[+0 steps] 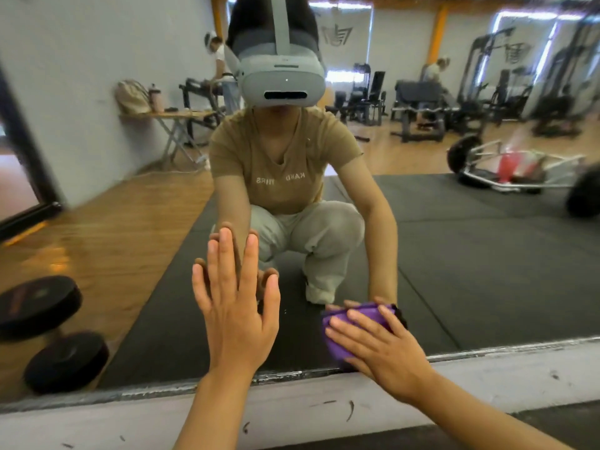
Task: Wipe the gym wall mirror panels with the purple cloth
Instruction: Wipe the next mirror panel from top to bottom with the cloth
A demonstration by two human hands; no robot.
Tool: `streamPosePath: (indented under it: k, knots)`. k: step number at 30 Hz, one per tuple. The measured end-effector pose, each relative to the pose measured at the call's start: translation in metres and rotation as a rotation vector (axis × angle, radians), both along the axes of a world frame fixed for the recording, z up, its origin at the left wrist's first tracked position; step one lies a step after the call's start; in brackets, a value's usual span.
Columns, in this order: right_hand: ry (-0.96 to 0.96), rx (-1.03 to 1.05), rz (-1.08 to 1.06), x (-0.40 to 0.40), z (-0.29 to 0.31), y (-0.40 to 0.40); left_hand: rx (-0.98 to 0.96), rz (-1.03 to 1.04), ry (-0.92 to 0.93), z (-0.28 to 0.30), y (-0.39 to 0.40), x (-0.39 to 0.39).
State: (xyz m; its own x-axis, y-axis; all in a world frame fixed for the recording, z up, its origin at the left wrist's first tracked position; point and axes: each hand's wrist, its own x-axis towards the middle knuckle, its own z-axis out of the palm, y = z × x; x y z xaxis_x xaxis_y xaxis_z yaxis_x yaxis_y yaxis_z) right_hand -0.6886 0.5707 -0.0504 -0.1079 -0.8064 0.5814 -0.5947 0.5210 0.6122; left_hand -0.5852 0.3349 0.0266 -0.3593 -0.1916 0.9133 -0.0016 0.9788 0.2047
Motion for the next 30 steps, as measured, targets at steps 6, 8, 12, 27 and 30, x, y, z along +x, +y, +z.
streamPosePath:
  k: [6, 8, 12, 27, 30]
  knots:
    - [0.093, -0.34, 0.101, -0.001, 0.165, -0.037, -0.012, -0.002, -0.004, 0.0, -0.003, 0.001]
    - [0.094, -0.464, 0.079, -0.001, 0.203, -0.044, -0.028, 0.004, 0.0, 0.0, -0.005, 0.002]
    - [0.072, -0.662, 0.058, 0.004, 0.21, -0.061, -0.037, 0.005, 0.003, 0.0, -0.009, 0.004]
    - [-0.009, 0.242, 0.013, 0.01, -0.031, -0.02, -0.002, 0.067, -0.008, -0.001, -0.02, 0.016]
    - [0.091, 0.245, 0.075, 0.003, 0.004, -0.022, 0.027, 0.064, -0.001, 0.0, -0.017, 0.017]
